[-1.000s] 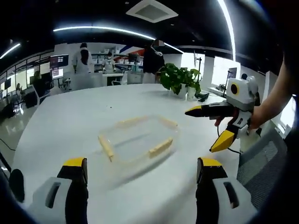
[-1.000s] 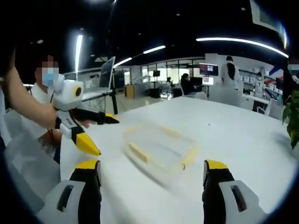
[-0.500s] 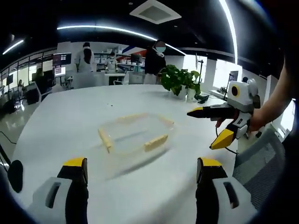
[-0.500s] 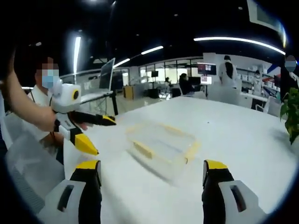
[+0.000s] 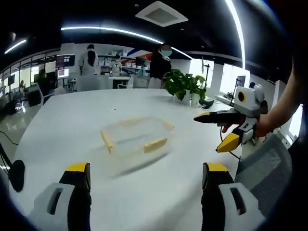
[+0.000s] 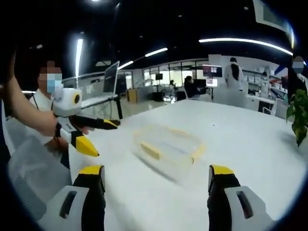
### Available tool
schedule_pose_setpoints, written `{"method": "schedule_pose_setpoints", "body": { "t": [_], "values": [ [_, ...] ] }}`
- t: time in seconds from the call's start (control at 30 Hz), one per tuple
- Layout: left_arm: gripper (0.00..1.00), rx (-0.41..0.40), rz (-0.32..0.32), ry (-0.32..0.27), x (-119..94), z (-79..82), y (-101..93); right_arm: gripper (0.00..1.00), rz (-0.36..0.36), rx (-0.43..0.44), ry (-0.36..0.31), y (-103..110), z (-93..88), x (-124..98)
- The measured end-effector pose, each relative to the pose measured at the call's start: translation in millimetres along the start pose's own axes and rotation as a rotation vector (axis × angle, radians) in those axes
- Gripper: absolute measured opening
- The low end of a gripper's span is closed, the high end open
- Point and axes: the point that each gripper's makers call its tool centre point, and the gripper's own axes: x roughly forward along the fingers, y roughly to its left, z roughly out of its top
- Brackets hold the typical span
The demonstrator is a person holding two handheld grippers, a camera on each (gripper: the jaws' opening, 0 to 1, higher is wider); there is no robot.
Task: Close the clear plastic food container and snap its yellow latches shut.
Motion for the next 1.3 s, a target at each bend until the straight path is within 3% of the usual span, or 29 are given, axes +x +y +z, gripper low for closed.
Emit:
{"method": "schedule_pose_setpoints", "body": {
  "t": [0.27,0.67,1.3],
  "values": [
    [0.97,-0.009,0.005,0.003,-7,-7.5,-3.3,0.89,0.003,0.005,-0.016,5,-0.7,-9],
    [0.97,-0.003,-0.001,0.002,-12,-5.3,-5.0,0.89,-0.003,0.021,-0.032,10,2.2,-20],
    [0.95,-0.01,0.016,0.003,-38,-14.5,-6.8,0.88,-0.011,0.042,-0.05,16,2.6,-42]
  ]
}}
